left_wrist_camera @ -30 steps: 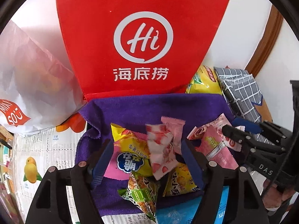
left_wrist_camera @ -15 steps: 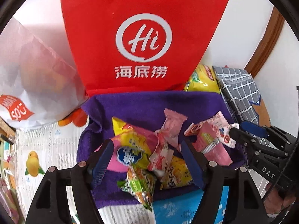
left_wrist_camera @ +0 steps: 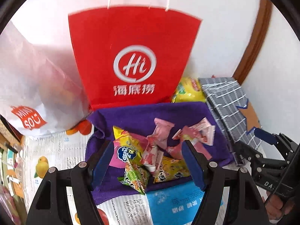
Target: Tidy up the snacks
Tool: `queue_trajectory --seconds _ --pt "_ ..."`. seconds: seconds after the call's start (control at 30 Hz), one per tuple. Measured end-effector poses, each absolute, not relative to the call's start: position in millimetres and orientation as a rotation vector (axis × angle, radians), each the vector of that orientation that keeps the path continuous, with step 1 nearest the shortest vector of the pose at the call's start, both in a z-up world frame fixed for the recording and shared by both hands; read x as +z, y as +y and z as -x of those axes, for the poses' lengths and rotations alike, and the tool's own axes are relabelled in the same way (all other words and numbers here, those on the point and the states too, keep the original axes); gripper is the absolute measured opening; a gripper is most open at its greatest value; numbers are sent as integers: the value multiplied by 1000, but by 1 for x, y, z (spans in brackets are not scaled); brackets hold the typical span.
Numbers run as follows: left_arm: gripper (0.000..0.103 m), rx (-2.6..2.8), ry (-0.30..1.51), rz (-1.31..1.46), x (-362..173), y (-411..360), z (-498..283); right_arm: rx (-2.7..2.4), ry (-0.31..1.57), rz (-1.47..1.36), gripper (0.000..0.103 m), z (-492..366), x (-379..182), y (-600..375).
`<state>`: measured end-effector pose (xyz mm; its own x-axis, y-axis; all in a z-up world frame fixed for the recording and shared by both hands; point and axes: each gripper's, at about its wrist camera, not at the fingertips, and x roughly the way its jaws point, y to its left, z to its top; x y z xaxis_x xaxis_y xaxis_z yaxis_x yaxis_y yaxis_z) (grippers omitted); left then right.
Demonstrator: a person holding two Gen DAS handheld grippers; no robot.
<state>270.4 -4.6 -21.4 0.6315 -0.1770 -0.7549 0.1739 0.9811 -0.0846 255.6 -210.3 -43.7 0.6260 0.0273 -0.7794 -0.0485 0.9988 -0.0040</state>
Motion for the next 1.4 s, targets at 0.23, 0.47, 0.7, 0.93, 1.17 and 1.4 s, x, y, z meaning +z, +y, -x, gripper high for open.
queue_trajectory --seconds 0.23,0.47,0.7,0.93,1.17,1.4 --pt "72 -171 815 1 -3 -3 -229 58 827 -13 77 -210 -22 -214" --pt "74 -123 775 -18 10 -2 -173 84 752 -18 77 -161 -7 -214" --pt "81 -154 713 -16 22 -12 -108 87 734 -44 77 -108 0 -217" --pt "85 -154 641 -15 31 -26 -53 51 678 -34 77 -52 5 -224" --pt "86 -140 604 -19 33 -41 -5 61 653 -57 96 -6 6 -234" --pt "86 -110 585 -23 35 -49 30 52 615 -54 97 36 15 -241"
